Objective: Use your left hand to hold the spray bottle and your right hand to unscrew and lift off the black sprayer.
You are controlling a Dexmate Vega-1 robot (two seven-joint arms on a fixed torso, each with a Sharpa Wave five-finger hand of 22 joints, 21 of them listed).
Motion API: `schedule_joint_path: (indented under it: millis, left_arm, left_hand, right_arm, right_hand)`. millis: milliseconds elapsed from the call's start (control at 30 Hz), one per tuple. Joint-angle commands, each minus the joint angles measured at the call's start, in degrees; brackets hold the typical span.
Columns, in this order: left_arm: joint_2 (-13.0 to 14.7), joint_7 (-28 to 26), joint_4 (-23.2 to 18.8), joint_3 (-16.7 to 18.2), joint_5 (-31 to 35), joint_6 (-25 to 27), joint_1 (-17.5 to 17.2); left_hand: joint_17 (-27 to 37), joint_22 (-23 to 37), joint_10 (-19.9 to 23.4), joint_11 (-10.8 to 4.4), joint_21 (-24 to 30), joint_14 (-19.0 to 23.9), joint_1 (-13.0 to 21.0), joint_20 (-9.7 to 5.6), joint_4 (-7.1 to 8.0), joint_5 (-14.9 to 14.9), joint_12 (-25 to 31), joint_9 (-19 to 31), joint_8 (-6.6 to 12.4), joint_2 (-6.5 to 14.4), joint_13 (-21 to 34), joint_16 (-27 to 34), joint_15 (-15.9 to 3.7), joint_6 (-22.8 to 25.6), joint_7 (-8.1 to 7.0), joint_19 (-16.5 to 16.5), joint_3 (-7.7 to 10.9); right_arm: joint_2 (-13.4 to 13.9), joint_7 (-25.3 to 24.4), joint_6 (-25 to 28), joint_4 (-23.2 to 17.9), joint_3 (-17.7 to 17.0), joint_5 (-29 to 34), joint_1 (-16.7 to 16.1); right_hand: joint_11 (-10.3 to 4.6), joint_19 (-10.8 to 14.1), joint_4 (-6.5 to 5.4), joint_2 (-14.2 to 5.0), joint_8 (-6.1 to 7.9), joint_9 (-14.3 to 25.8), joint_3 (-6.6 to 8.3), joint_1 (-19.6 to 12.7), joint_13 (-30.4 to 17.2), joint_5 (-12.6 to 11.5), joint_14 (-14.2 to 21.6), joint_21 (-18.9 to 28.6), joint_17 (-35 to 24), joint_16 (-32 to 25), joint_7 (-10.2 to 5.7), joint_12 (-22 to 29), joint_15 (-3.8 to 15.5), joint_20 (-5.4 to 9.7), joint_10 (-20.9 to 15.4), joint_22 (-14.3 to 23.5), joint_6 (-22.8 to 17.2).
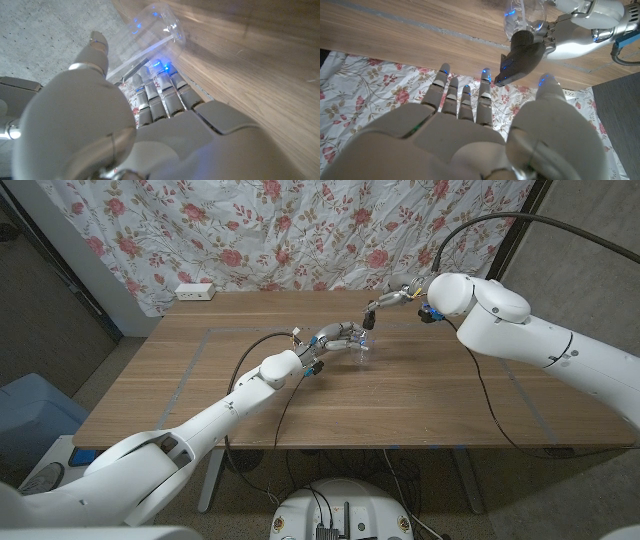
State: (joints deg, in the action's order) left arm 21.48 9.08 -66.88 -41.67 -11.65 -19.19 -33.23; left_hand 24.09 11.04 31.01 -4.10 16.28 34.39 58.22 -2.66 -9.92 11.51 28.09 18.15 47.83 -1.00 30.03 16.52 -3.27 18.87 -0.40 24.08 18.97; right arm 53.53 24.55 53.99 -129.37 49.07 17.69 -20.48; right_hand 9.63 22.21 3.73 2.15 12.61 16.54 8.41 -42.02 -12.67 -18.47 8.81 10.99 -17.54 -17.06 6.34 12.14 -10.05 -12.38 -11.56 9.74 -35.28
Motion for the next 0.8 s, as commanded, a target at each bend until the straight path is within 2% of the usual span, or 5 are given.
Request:
schedule_joint_path:
  millis: [33, 333, 800]
  left_arm:
    - [-0.12, -0.12, 0.16, -0.09, 0.08, 0.11, 0.10]
    - [-0.16, -0.10, 0.02, -0.14, 0.01, 0.33, 0.06]
    - [-0.53, 0.40, 0.89, -0.34, -0.01, -0.29, 0.50]
  left_hand:
    - [0.15, 0.22, 6.79, -6.50, 0.41, 0.51, 0.61, 0.06, 0.10, 0.40, 0.43, 0.17, 14.60, 7.23, 8.53, -0.13, -7.57, 3.28, -2.63, 0.42, 0.36]
    - [0.27, 0.21, 6.87, -6.46, 0.41, 0.46, 0.63, 0.07, 0.11, 0.41, 0.42, 0.14, 14.70, 7.30, 8.60, -0.15, -7.68, 3.18, -2.65, 0.41, 0.34]
    - [0.34, 0.21, 6.78, -6.39, 0.42, 0.49, 0.58, 0.05, 0.15, 0.40, 0.31, 0.05, 14.86, 7.33, 8.65, -0.21, -7.63, 3.24, -2.70, 0.41, 0.30]
  right_arm:
    - [-1.31, 0.95, 1.86, 1.44, 2.90, 1.47, 1.88]
    - [-1.79, 1.27, 2.80, 1.58, 4.52, 2.58, 2.66]
    - [-2.07, 0.73, 2.49, 1.42, 4.46, 2.41, 2.34]
  right_hand:
    - [0.39, 0.28, 0.69, -0.79, 0.10, 0.25, 0.30, -1.05, -0.11, -0.62, 0.04, 0.08, 0.01, 0.23, -0.30, 0.03, 0.14, 0.14, 0.05, 0.14, 0.31]
    - [0.31, 0.47, 2.29, -1.31, 0.39, 0.62, 1.36, -3.01, -0.23, -1.13, -0.04, 0.08, 0.15, 0.47, -0.75, 0.24, 0.31, 0.18, -0.05, 0.13, 0.30]
    - [-0.13, 1.22, 4.48, -2.16, 0.70, 1.14, 2.98, -6.20, -0.35, -1.63, 0.20, 0.24, 0.32, 0.62, -1.36, 0.40, 0.94, 0.29, -0.06, 0.13, 0.40]
